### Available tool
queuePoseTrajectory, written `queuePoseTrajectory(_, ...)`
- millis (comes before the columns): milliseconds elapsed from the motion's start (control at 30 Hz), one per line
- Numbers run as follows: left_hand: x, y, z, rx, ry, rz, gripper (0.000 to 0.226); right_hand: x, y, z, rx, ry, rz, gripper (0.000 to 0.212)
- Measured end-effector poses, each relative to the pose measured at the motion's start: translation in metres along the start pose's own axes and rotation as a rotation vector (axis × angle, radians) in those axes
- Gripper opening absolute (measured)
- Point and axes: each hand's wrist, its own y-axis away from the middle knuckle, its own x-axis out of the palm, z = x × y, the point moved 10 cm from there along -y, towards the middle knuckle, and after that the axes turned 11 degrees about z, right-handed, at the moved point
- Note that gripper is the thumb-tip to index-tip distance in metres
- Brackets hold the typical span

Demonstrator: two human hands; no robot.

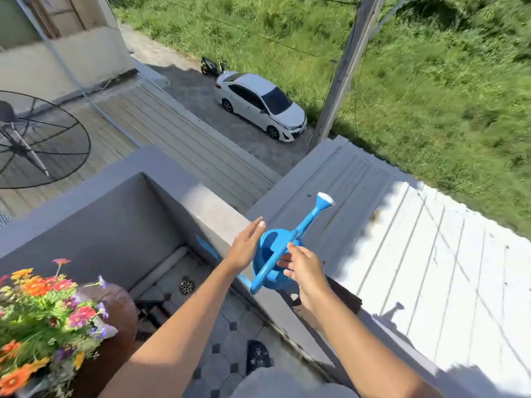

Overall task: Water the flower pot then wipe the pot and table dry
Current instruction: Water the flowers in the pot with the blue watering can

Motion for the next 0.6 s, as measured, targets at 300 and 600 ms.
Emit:
queuePoseTrajectory(300,0.012,0.007,0.020,-0.013,0.066,0.018,0.045,0.031,-0.007,0.007,0.059,0.010,0.113,0.015)
queuePoseTrajectory(600,-0.058,0.107,0.011,0.002,0.013,-0.239,0.043,0.112,0.044,0.051,-0.137,0.382,0.296,0.013)
